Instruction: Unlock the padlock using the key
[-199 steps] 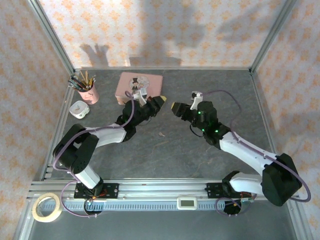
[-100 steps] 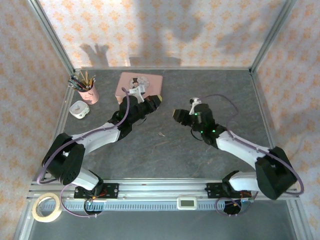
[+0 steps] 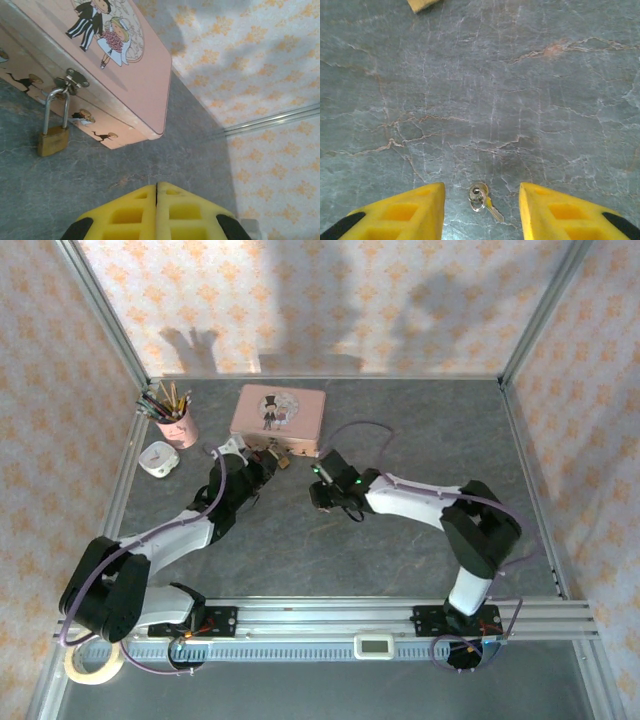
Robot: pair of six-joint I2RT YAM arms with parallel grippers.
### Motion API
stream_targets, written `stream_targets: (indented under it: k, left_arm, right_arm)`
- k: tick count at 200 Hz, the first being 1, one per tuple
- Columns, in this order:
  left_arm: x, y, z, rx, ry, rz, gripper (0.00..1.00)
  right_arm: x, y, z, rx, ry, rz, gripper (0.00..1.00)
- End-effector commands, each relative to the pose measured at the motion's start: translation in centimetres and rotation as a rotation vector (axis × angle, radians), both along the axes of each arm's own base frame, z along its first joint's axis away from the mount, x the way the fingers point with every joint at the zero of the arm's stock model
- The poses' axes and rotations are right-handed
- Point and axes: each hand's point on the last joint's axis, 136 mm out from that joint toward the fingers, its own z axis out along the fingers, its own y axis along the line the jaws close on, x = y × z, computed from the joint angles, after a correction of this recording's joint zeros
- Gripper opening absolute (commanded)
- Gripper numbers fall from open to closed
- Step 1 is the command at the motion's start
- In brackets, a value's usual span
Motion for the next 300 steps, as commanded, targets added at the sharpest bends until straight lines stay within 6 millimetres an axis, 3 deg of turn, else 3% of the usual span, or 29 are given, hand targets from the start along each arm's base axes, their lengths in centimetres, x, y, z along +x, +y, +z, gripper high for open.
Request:
stream_targets:
  k: [1, 24, 86, 128, 150, 184, 214, 230, 239, 266, 300]
  left_arm:
    - [-0.4, 1.0, -0.1, -0.013, -0.006, 0.047, 0.02]
    - [-0.7, 1.2, -0.4, -0.02, -0.003, 0.053, 0.1]
    - [-1.3, 1.9, -0.5, -0.024, -0.008, 0.079, 0.12]
    - [-1.3, 2.1, -0.4, -0.028, -0.012, 0.086, 0.12]
    - [-1.2, 1.8, -0.1, -0.031, -0.023, 0.071, 0.15]
    - [-1.2, 0.8, 1.0, -0.07, -0.072, 0.02, 0.34]
    - [-1.1, -0.2, 1.9, -0.187, -0.092, -0.003, 0.43]
    - [-1.0, -0.9, 1.9, -0.283, -0.062, 0.009, 0.48]
    - [-1.1, -1.4, 1.8, -0.339, -0.037, 0.02, 0.5]
    - [-1.5, -4.4, 1.3, -0.509, 0.03, 0.029, 0.56]
    - [-1.6, -7.7, 1.0, -0.711, 0.044, -0.007, 0.56]
  right_arm:
    - [-0.8, -1.1, -2.1, -0.226, 0.003, 0.03, 0.41]
    - [-0.7, -0.7, -3.0, -0.297, -0.005, 0.034, 0.41]
    - [-0.6, -0.3, -5.0, -0.347, 0.023, 0.03, 0.33]
    - [-0.9, -0.6, -5.8, -0.345, 0.04, 0.015, 0.14]
    - [-0.5, -0.5, -5.1, -0.309, 0.025, -0.022, 0.02]
    - [1.2, 0.0, -0.7, -0.048, 0.005, -0.13, 0.0]
    - [2.5, 0.4, 5.1, 0.34, -0.011, -0.19, 0.0]
    - [2.6, 0.2, 7.1, 0.497, -0.014, -0.195, 0.0]
    - [2.9, 0.3, 9.4, 0.62, -0.038, -0.179, 0.0]
    - [2.7, 0.1, 12.0, 0.855, -0.035, -0.173, 0.0]
    - [1.7, 0.6, 14.4, 1.116, 0.025, -0.148, 0.0]
